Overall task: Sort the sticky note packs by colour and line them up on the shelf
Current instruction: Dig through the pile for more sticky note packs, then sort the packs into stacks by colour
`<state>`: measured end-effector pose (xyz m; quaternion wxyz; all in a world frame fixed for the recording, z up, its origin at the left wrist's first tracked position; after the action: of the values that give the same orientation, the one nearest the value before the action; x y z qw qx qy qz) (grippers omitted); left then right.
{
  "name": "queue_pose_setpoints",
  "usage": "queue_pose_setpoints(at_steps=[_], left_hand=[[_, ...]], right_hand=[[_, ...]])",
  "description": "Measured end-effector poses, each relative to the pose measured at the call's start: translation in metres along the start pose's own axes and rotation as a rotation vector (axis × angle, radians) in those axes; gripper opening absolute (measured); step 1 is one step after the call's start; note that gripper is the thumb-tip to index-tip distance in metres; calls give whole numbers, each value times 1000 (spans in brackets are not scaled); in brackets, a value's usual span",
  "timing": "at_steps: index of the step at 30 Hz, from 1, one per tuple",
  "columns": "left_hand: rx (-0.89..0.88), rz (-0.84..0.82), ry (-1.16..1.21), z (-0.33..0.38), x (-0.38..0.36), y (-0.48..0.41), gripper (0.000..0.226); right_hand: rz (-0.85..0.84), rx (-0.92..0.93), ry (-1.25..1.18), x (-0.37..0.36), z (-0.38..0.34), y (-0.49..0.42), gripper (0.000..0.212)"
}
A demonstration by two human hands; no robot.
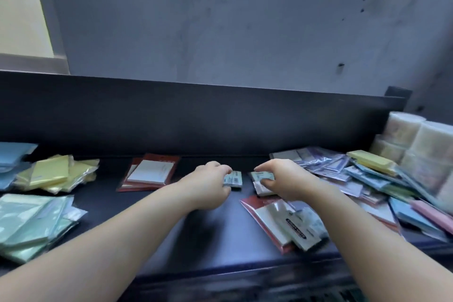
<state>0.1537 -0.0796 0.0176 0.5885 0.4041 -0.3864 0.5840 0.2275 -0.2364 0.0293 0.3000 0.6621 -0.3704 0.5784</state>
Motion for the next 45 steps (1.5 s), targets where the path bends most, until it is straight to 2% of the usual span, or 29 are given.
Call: queue_pose_setpoints(at_steps=[6, 9, 12, 15, 16, 19, 22, 26, 28, 31, 33, 38, 42, 45], left_hand=[[127, -82, -160, 2, -27, -42, 61], [188, -21, -193, -4, -28, -48, 52], [223, 34, -299, -1, -22, -43, 39], [249, 72, -329, 2, -21, -33, 36], [259, 95, -313, 2, -21, -28, 35], [298, 181, -219, -2, -15, -11, 31], [334, 257, -143, -8, -9, 9, 27], [356, 420, -3, -21, 0, 29, 29], [406, 539, 153, -28, 7, 40, 27], [454, 685, 549, -35, 9, 56, 21], [439, 733, 760, -37, 7, 67, 17], [385, 850, 941, -52, 6, 97, 14], [408, 1006, 939, -83, 19, 130, 27], [421, 1182, 906, -119, 37, 163, 26]], right_hand=[[-163, 84, 21, -5, 40, 5, 64], [-207, 110, 26, -12, 52, 1, 67], [-169, 148, 53, -14, 53, -1, 51], [-49, 234, 115, -12, 47, -1, 11], [7, 255, 104, -10, 45, 0, 4], [135, 271, -4, -4, 44, -3, 16], [231, 282, -197, 1, 43, -8, 5], [256, 245, -544, 8, 38, -11, 7], [234, 244, -714, 11, 32, -11, 5], [140, 258, -940, 11, 18, -7, 8], [100, 279, -982, 11, 6, -4, 9], [110, 340, -908, 12, -31, 4, 9], [72, 357, -977, 10, -73, 10, 10], [8, 350, -1065, 4, -113, 8, 10]])
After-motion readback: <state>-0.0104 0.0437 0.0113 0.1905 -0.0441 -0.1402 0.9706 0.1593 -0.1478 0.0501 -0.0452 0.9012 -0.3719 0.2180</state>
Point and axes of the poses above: each hand's wrist, its own y-axis away from the middle knuckle, its own x-axis out of the back of the hand, z = x × y, the point moved 5 cm from there along -y, towards the middle knuckle, and after that the axes turned 3 degrees about y, right-handed, at the moved point
